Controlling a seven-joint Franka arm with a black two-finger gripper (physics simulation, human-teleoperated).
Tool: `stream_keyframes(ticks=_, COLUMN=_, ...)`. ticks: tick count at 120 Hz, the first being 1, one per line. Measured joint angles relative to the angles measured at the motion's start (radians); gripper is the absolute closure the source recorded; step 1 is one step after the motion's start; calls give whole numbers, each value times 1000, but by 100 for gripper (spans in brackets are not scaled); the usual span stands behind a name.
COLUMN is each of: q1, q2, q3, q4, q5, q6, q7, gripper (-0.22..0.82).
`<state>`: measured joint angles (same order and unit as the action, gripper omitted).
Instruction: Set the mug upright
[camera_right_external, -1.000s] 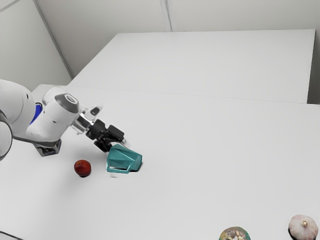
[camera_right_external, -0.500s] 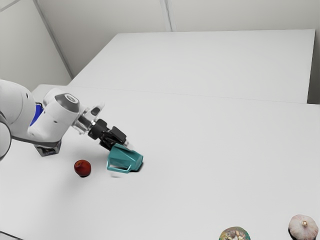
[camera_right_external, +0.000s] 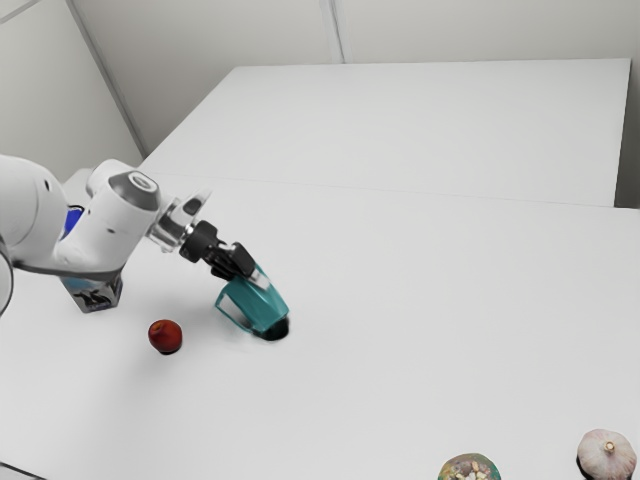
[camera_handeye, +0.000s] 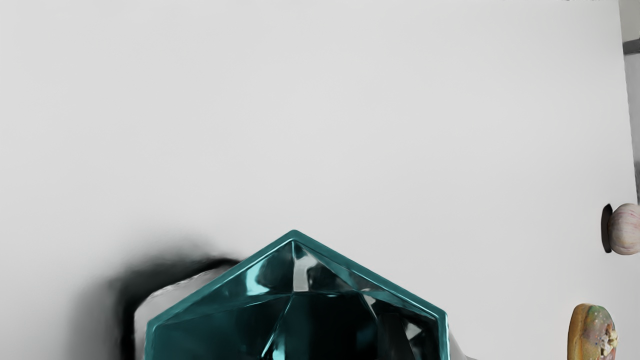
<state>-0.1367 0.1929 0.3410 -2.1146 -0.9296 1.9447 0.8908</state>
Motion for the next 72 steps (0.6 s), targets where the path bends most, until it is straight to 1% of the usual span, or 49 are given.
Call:
stream_keyframes(ticks=14, q1=-16, q2=-10, q3=-5, q4=43, q5=28, q6=3, q7=-5, gripper=75)
stream_keyframes(ticks=28, q1=-35, q2=-14, q3=-9, q4=109, q5=109, q6=4, q7=-20, gripper=76)
stream_keyframes(ticks=53, q1=-68, q2=-16, q3=-38, q4=202, q5=336, q6=9, q7=-67, gripper=78)
stream_keyframes(ticks=72, q1=-99, q2=-32, q3=-66, q4=214, q5=527, q6=37, q7=-112, gripper=78)
